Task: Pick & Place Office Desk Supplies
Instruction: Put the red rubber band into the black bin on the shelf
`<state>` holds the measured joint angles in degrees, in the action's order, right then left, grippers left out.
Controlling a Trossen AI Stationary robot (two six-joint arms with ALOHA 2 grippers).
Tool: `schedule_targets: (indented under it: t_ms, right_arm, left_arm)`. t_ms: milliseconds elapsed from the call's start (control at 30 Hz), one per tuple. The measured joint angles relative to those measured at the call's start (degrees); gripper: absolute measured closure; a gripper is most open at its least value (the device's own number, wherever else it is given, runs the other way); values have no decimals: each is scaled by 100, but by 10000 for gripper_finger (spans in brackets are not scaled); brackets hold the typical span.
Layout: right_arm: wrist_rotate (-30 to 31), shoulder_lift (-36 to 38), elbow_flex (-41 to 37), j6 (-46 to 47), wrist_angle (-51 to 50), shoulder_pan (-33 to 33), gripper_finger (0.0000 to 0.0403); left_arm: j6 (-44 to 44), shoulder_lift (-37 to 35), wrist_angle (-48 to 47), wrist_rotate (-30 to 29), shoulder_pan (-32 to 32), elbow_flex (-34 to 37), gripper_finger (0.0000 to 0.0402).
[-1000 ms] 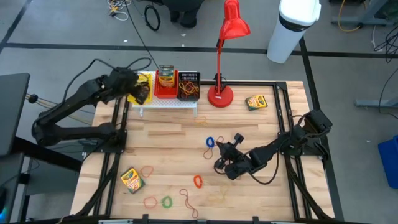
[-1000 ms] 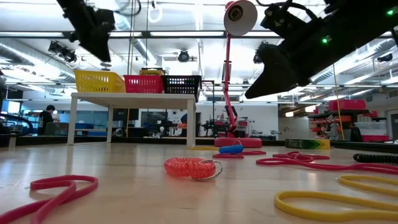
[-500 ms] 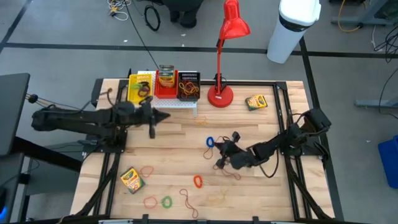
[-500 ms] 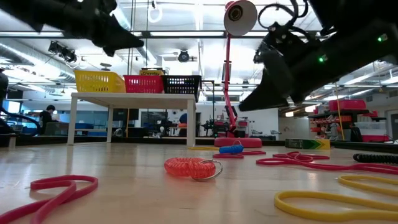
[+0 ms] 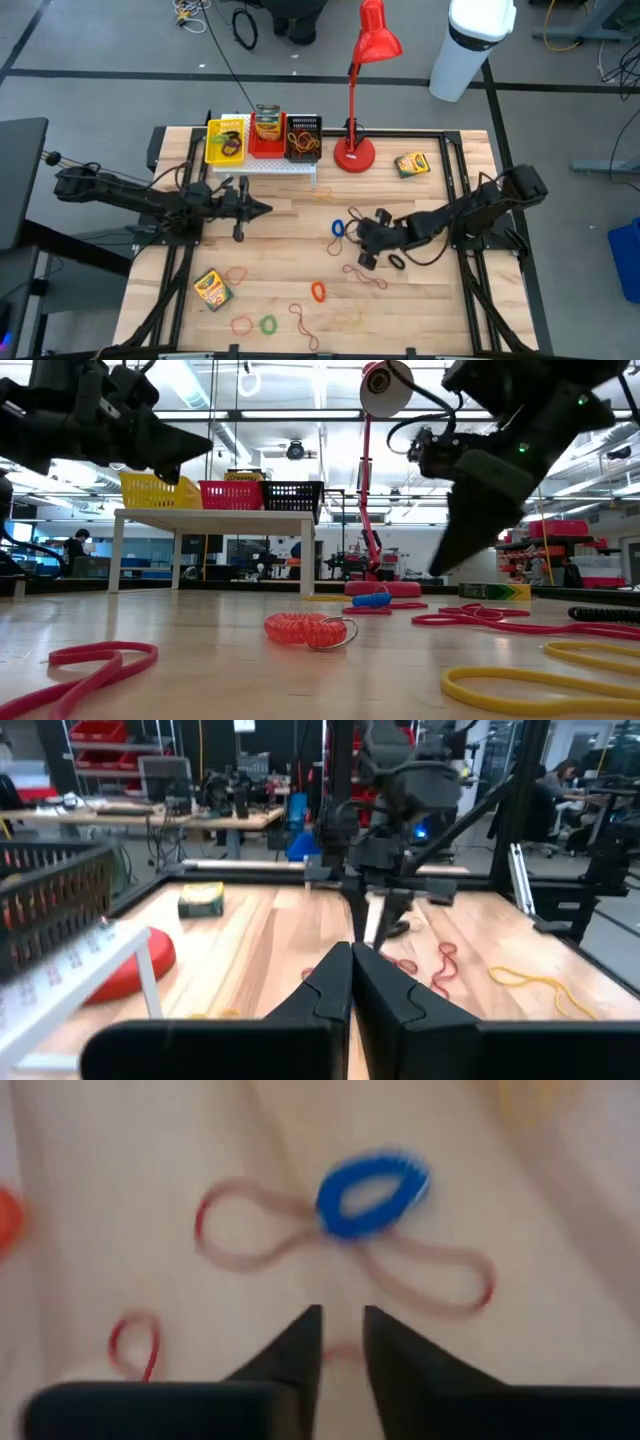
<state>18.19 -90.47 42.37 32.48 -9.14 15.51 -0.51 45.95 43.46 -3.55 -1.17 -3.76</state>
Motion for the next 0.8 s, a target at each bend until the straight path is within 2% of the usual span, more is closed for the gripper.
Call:
schedule_targets:
  t_ms: [200, 333, 467, 600, 700, 800]
  right_arm:
    - [-100, -191, 479, 888, -1173, 431, 206]
    - [68, -413, 548, 1199, -1315, 626, 189]
    - [111, -788, 560, 1251, -1110, 619, 210]
    - [130, -866, 588, 1221, -1017, 588, 248]
    - [206, -852, 586, 1130, -1018, 590, 299]
    - [196, -846, 579, 974, -1018, 585, 366]
  left_arm:
    - [157, 29, 26, -3, 0, 15, 383]
    - [148, 29, 32, -1, 2, 15, 383]
    - [144, 29, 28, -3, 2, 15, 383]
    - [142, 29, 9, -1, 2, 13, 383]
    - [140, 29, 9, -3, 2, 13, 383]
    - [140, 29, 10, -3, 2, 13, 383]
